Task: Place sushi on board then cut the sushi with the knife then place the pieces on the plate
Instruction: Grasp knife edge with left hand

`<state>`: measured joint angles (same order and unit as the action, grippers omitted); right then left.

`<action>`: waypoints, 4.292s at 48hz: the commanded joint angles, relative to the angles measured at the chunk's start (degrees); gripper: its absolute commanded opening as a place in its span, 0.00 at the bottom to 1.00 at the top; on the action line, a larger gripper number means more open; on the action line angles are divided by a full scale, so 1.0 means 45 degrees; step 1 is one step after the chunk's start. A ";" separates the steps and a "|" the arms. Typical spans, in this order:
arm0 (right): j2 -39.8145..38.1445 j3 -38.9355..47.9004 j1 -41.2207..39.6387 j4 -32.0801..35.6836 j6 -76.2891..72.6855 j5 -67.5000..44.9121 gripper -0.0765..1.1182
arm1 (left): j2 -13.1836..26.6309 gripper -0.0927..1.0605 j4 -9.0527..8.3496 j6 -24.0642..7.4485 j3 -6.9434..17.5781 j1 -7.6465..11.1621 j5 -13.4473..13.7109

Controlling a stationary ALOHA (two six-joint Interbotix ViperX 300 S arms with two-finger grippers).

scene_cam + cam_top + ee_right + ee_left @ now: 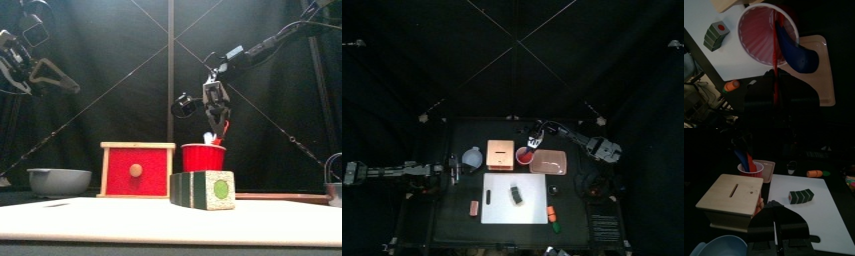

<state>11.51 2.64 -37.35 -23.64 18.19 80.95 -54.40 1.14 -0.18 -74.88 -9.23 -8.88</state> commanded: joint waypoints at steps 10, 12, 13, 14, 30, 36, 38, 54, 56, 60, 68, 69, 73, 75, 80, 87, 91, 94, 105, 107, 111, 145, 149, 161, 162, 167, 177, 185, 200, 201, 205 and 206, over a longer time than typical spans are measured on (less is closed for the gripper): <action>-0.0293 -0.0762 0.0039 -0.0039 0.0000 0.0312 0.36 | 0.0059 0.25 0.0020 0.0000 0.0156 -0.0039 -0.0059; -0.0312 -0.0898 0.0039 -0.0039 0.0000 0.0469 0.36 | 0.0059 0.25 0.0020 0.0000 0.0156 -0.0039 -0.0078; -0.0293 -0.0977 0.0039 -0.0039 0.0000 0.0566 0.36 | 0.0059 0.25 0.0020 0.0000 0.0156 -0.0039 -0.0059; -0.0293 -0.1055 0.0039 -0.0039 0.0000 0.0664 0.36 | 0.0059 0.25 0.0020 0.0000 0.0156 -0.0020 -0.0078; -0.0430 -0.2070 -0.0039 0.0020 -0.0020 0.1523 0.36 | 0.0059 0.25 0.0020 0.0000 0.0195 -0.0039 -0.0078; -0.0664 -0.2285 -0.0137 0.0293 -0.0020 0.1719 0.36 | 0.0059 0.25 0.0020 0.0000 0.0234 -0.0020 -0.0078; -0.0742 -0.2324 -0.0195 0.0371 -0.0020 0.1738 0.36 | 0.0059 0.25 0.0020 0.0000 0.0234 -0.0039 -0.0059; -0.1738 -0.2363 -0.0547 0.0918 0.0039 0.1855 0.36 | 0.0059 0.25 0.0020 0.0020 0.0332 -0.0039 -0.0156; -0.1914 -0.2383 -0.0547 0.0977 0.0039 0.1855 0.36 | 0.0059 0.25 0.0020 0.0039 0.0352 -0.0039 -0.0176; -0.2305 -0.2363 -0.0547 0.1035 0.0039 0.1855 0.36 | 0.0039 0.25 0.0020 -0.0020 0.0449 -0.0039 -0.0215; -0.3340 -0.2227 -0.0449 0.1035 0.0039 0.1797 0.36 | 0.0039 0.25 0.0000 -0.0020 0.0723 -0.0020 -0.0449; -0.3457 -0.2187 -0.0430 0.1055 0.0039 0.1758 0.36 | 0.0059 0.25 0.0020 -0.0020 0.0742 -0.0039 -0.0449; -0.4121 -0.2031 -0.0195 0.1035 -0.0020 0.1523 0.36 | 0.0059 0.25 0.0020 -0.0020 0.0840 -0.0020 -0.0527; -0.4395 -0.1914 -0.0039 0.1035 -0.0020 0.1348 0.36 | 0.0059 0.25 0.0020 -0.0020 0.0879 0.0020 -0.0605; -0.5098 -0.1465 0.0527 0.1035 -0.0039 0.0723 0.36 | 0.0059 0.25 0.0020 0.0000 0.0918 0.0059 -0.0879; -0.6289 -0.0234 0.1270 0.0957 -0.0195 -0.0859 0.36 | 0.0059 0.25 0.0020 0.0000 0.0918 0.0078 -0.1445; -0.7109 0.0625 0.1602 0.1035 -0.1035 -0.2012 0.36 | 0.0059 0.25 0.0020 0.0000 0.0918 0.0117 -0.1719; -0.7754 0.1367 0.1777 0.1035 -0.1602 -0.2832 0.36 | 0.0059 0.25 0.0020 0.0000 0.0918 0.0137 -0.1816; -1.0078 0.4570 0.3262 0.0879 -0.2207 -0.6328 0.36 | 0.0059 0.25 0.0020 0.0039 0.0937 0.0488 -0.1914; -1.0449 0.5156 0.3516 0.0762 -0.2207 -0.7109 0.36 | 0.0059 0.25 0.0020 0.0039 0.0918 0.0605 -0.1953; -1.1113 0.6250 0.3965 0.0410 -0.2207 -0.8633 0.36 | 0.0059 0.25 0.0020 0.0059 0.0937 0.0938 -0.1992; -1.1680 1.0391 0.7324 0.0098 -0.2148 -1.4355 0.36 | 0.2949 0.84 0.0723 0.0059 0.2285 0.3027 -0.2012; -1.1426 1.0684 0.7656 0.0156 -0.2148 -1.4824 0.36 | 0.3086 0.88 0.0762 0.0020 0.2402 0.3027 -0.1992; -1.0566 1.0859 0.8086 0.0371 -0.2148 -1.5156 0.36 | 0.3926 0.90 0.0723 0.0000 0.2793 0.3047 -0.1992; -1.0488 1.0840 0.8105 0.0391 -0.2148 -1.5176 0.36 | 0.4043 0.90 0.0723 0.0000 0.2813 0.3047 -0.1992; -1.0059 1.0781 0.8223 0.0371 -0.2148 -1.5332 0.36 | 0.4707 0.90 0.0684 0.0000 0.3027 0.3047 -0.1992; -0.9434 1.0742 0.8457 0.0391 -0.2129 -1.5645 0.36 | 0.6172 0.90 0.0742 0.0000 0.3477 0.3027 -0.1992; -0.9316 1.0762 0.8457 0.0332 -0.2148 -1.5645 0.36 | 0.7285 0.90 0.0840 0.0020 0.3867 0.3047 -0.1973; -0.8906 1.0840 0.8457 0.0391 -0.2129 -1.5645 0.36 | 0.9199 0.90 0.1016 0.0020 0.4727 0.3086 -0.1953; -0.8828 1.0820 0.8457 0.0391 -0.2129 -1.5645 0.36 | 0.9316 0.90 0.1055 0.0020 0.4805 0.3086 -0.1953; -0.8574 1.0781 0.8457 0.0430 -0.2109 -1.5645 0.36 | 0.9805 0.90 0.1074 0.0020 0.5098 0.3184 -0.1895; -0.8516 1.0762 0.8477 0.0430 -0.2109 -1.5645 0.36 | 0.9922 0.90 0.1094 0.0020 0.5156 0.3184 -0.1895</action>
<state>-26.98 52.29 0.62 -21.80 8.61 11.07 -11.07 5.98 0.00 -54.05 4.66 -17.31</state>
